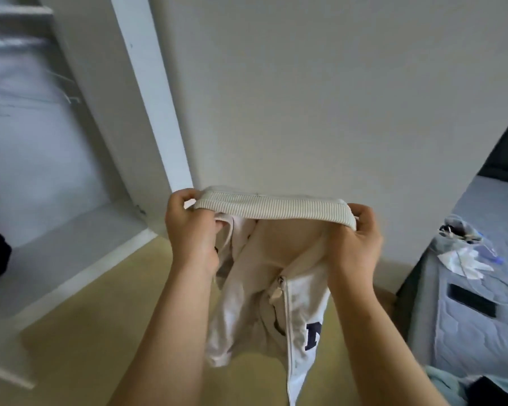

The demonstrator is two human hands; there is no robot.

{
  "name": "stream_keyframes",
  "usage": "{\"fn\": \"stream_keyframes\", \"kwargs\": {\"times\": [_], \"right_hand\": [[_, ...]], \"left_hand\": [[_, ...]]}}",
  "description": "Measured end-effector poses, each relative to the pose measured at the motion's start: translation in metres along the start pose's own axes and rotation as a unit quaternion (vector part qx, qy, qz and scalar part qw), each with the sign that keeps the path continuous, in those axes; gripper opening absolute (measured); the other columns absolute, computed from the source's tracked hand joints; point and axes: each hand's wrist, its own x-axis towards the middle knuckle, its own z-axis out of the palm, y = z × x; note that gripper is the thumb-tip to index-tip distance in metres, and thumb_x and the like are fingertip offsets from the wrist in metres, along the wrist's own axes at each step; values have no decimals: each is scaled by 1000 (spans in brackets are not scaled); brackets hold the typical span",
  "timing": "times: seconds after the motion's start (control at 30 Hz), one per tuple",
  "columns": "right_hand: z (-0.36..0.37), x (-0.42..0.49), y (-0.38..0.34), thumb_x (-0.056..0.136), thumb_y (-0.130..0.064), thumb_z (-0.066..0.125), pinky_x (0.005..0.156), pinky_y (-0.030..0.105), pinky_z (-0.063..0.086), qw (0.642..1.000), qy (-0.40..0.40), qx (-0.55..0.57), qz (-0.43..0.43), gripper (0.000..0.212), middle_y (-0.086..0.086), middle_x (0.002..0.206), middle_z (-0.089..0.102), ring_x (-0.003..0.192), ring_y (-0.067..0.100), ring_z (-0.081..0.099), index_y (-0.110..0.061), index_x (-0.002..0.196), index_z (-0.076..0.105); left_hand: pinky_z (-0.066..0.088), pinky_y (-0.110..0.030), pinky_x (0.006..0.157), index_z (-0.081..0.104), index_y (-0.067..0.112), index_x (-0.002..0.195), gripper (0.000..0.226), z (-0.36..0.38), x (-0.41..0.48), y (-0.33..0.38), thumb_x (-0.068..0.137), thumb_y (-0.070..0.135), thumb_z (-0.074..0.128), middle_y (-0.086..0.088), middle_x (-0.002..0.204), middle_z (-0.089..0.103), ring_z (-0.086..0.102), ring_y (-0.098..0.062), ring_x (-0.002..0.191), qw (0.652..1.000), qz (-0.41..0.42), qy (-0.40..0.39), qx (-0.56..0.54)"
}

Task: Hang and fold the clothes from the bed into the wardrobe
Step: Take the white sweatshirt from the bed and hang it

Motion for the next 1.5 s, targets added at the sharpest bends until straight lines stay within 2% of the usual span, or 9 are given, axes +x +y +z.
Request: {"fn": "stream_keyframes", "kwargs": {"times": [0.13,0.3,0.67,0.83,0.93,1.03,1.17,1.33,1.5], "right_hand": [[51,-3,-1,79,-4,47,49,10,41,999,-48,15,1,32,-23,62,60,54,-11,51,-34,71,56],[97,5,-6,73,0,41,47,5,39,994,-76,72,-18,37,-26,62,60,55,-10,53,-33,77,56],[231,47,38,81,-3,50,46,9,42,938,-342,38,34,42,-8,67,57,49,-5,54,-43,91,57],[297,64,56,81,-3,59,61,-2,43,770,-637,-31,9,57,-13,101,62,88,-12,58,-44,118,47],[336,61,74,81,-15,68,94,23,48,612,-789,-54,20,71,-11,130,50,118,6,51,-40,137,33],[369,49,87,83,-13,66,84,15,51,530,-845,-41,49,50,-23,104,58,95,-6,59,-47,114,46],[409,31,100,91,-11,48,65,15,51,573,-816,-74,23,27,-15,70,57,66,1,55,-30,74,57],[470,14,103,90,0,48,46,5,43,641,-758,-34,114,36,-18,54,60,50,-7,56,-29,71,57],[555,-11,84,93,-5,44,58,13,47,678,-730,29,78,29,-7,70,62,65,4,59,-21,77,61]], "left_hand": [[48,-32,73,51,26,72,39,-37,33,4,77,-12,50,4,81,61,58,-15,77,996,65,60,10],[39,-5,64,51,34,74,45,-64,58,-8,74,-11,51,17,71,57,53,9,66,953,225,126,160],[44,-16,67,53,32,75,36,-87,159,-7,84,-2,47,12,79,55,53,-6,75,930,153,309,126],[39,-26,59,54,19,73,32,-74,204,6,90,-1,36,0,73,52,49,-15,67,954,72,292,5],[48,-23,54,55,17,77,27,-59,228,9,94,11,34,1,65,60,58,-12,59,970,28,236,-59],[47,-16,46,55,14,75,30,-56,245,4,95,8,33,1,54,57,57,-12,54,976,24,211,-44],[47,-14,44,57,13,75,29,-81,268,1,94,8,35,4,57,57,58,-4,48,966,44,255,-21],[46,-23,60,53,21,82,28,-132,308,-13,92,-3,41,0,78,57,55,-12,68,941,68,312,111],[48,-23,64,46,21,84,17,-197,378,-29,90,5,51,2,82,53,51,-6,70,911,8,327,251]]}}
